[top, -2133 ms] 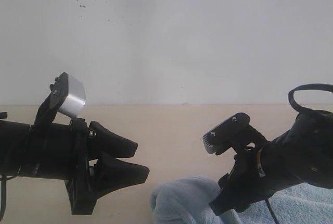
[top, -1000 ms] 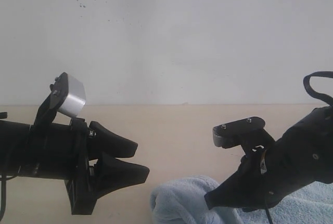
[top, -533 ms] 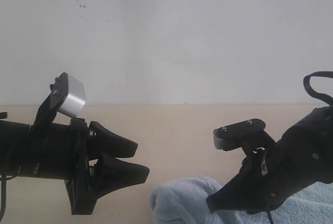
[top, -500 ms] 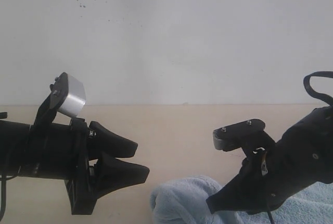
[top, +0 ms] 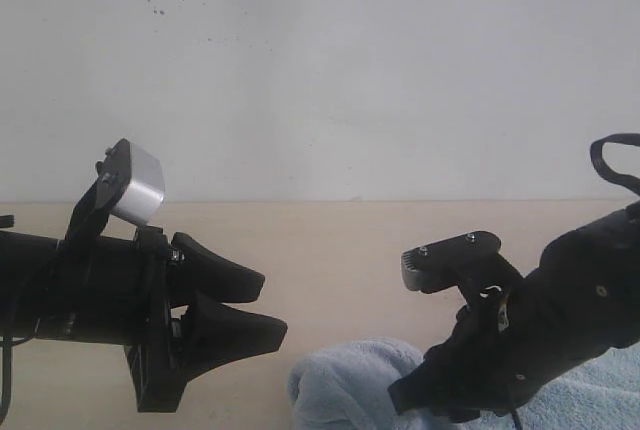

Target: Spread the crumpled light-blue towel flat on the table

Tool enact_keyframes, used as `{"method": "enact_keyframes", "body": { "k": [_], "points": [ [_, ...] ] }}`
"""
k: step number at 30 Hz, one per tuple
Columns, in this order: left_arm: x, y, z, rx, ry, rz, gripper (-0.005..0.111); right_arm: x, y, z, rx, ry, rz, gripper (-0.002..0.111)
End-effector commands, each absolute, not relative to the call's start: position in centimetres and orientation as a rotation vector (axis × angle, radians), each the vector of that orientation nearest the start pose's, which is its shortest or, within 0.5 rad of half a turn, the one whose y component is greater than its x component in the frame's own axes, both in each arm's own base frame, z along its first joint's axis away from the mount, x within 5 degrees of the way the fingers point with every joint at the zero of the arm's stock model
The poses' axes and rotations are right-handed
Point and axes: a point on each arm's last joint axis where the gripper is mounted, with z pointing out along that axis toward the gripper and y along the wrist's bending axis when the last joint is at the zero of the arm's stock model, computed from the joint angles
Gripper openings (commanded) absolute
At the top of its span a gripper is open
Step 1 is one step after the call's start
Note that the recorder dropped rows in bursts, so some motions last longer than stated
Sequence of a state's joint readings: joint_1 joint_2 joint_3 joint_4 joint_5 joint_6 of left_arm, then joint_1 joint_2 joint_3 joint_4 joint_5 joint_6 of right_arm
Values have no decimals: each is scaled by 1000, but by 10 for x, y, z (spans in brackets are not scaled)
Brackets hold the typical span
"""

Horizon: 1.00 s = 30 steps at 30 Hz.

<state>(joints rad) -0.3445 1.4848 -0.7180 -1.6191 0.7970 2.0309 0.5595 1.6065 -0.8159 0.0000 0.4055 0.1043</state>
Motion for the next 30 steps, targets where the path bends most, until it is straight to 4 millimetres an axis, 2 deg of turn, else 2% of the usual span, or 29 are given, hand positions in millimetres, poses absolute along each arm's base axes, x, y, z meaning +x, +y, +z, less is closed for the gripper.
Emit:
{"method": "enact_keyframes", "body": {
  "k": [1,5,12,15,17,19,21,24,25,29,30],
  "points": [
    [236,-155,234,1140,1740,-846,57,247,160,180,-579,2625,299,41],
    [236,-155,234,1140,1740,-846,57,247,162,179,-667,2602,297,41],
    [236,-155,233,1132,1750,-853,57,250,163,158,-771,2630,249,41],
    [236,-155,233,1122,1758,-860,57,253,164,160,-784,2587,247,40],
    [236,-155,233,1122,1755,-859,57,254,165,163,-777,2566,250,27],
    [237,-155,234,1119,1745,-855,57,254,164,168,-771,2546,256,4],
    [237,-155,235,1111,1733,-851,57,253,164,175,-762,2517,263,0],
    [237,-155,235,1131,1713,-833,57,254,164,195,-776,2423,268,0],
    [237,-155,235,1135,1710,-831,57,254,164,207,-791,2372,269,0],
    [237,-155,235,1135,1709,-831,57,244,158,281,-878,2110,250,0],
    [237,-155,235,1145,1700,-823,57,240,156,293,-908,2050,231,0]
  ]
}}
